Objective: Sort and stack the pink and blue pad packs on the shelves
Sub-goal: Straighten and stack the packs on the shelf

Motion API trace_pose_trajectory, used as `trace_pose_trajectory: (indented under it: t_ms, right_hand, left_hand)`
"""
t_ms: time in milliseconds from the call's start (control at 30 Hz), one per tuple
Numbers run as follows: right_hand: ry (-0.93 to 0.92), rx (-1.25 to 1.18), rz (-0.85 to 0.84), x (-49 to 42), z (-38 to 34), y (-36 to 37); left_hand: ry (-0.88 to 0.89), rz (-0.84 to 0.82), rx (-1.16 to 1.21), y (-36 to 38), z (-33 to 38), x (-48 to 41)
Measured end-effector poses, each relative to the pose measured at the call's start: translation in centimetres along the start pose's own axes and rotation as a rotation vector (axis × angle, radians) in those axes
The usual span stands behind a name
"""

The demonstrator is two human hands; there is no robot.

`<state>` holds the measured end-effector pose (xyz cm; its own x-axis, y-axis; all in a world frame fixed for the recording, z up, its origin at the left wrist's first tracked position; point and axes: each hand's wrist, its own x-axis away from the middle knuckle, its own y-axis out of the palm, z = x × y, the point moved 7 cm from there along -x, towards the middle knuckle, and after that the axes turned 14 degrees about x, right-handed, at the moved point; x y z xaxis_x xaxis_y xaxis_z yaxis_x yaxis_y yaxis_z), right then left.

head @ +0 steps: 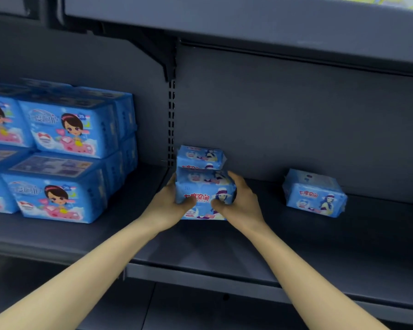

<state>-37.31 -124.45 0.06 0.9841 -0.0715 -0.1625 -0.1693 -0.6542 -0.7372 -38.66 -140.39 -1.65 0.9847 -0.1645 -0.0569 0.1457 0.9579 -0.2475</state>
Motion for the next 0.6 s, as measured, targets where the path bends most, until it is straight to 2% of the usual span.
trace_pose_trajectory:
  t_ms: [600]
  right_hand:
    - [-0.085,0.221,0.083,0.4,-0.2,2.2]
  left_hand:
    - [0.146,-0.160,0.117,0.1,-1.1,-1.4]
